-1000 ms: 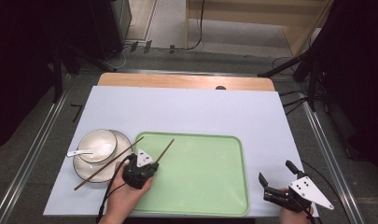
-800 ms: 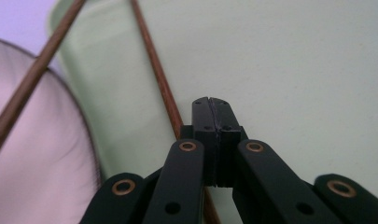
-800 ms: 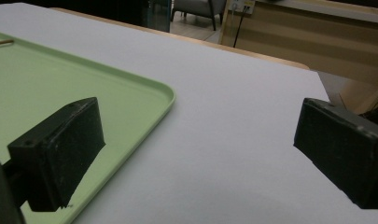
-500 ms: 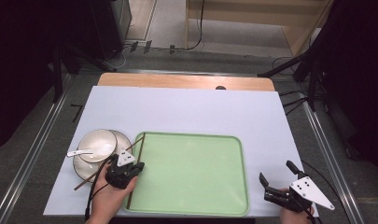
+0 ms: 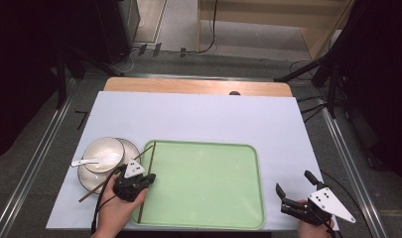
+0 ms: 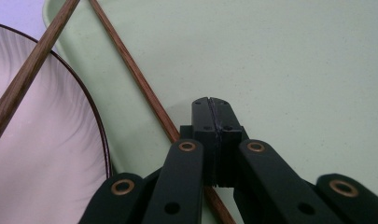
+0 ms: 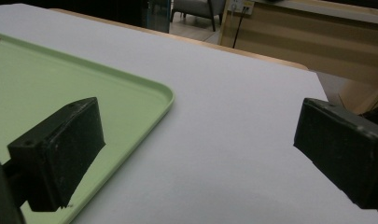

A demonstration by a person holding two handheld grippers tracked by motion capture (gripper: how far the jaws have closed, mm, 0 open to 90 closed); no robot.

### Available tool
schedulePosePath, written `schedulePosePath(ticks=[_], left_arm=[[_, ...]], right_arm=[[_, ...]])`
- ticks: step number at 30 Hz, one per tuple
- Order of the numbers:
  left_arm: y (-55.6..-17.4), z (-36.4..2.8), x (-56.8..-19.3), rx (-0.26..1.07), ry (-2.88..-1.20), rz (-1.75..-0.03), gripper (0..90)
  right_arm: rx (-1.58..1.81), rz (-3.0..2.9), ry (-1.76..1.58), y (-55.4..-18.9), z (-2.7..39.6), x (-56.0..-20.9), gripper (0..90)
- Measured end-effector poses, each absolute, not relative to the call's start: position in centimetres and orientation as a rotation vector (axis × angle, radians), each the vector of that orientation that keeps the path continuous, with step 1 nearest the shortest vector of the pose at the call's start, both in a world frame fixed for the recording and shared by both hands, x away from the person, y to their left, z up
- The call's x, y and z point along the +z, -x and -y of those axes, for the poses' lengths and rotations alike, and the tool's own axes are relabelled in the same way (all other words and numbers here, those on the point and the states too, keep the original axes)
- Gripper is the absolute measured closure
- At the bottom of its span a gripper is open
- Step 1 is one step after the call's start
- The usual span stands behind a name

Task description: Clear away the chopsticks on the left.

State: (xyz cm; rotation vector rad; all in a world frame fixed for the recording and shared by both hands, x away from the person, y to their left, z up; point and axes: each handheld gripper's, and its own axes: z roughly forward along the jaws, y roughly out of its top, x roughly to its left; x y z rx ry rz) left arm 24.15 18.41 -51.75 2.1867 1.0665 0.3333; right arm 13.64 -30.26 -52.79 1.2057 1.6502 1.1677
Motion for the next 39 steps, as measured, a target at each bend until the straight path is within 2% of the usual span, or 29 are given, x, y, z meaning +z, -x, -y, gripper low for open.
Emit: schedulePosePath(ticks=[10, 19, 24, 28, 32, 36, 39], left_arm=[[-24.1, -18.6, -51.8, 0.306, -2.173, -1.058, 81.5], [-23.7, -19.0, -51.3, 0.311, -2.156, -1.047, 79.1], [-23.2, -20.0, -50.7, 0.294, -2.131, -1.010, 74.0], [-22.6, -21.2, -49.9, 0.295, -2.095, -0.971, 61.7], [-22.2, -22.8, -49.4, 0.253, -2.068, -0.938, 41.7], [-21.7, -23.9, -49.0, 0.271, -2.053, -0.932, 24.2], [-20.8, -25.2, -48.8, 0.315, -2.065, -0.929, 20.0]], right_arm=[[1.169, -1.651, -1.210, -13.6, 30.3, -52.8, 1.6], [1.165, -1.648, -1.208, -13.6, 30.4, -52.8, 1.6], [1.169, -1.646, -1.206, -13.6, 30.4, -52.8, 1.6], [1.169, -1.646, -1.209, -13.6, 30.5, -52.8, 1.6], [1.169, -1.643, -1.215, -13.5, 30.6, -52.8, 1.6], [1.169, -1.643, -1.215, -13.5, 30.6, -52.8, 1.6], [1.170, -1.643, -1.218, -13.6, 30.6, -52.8, 1.6]])
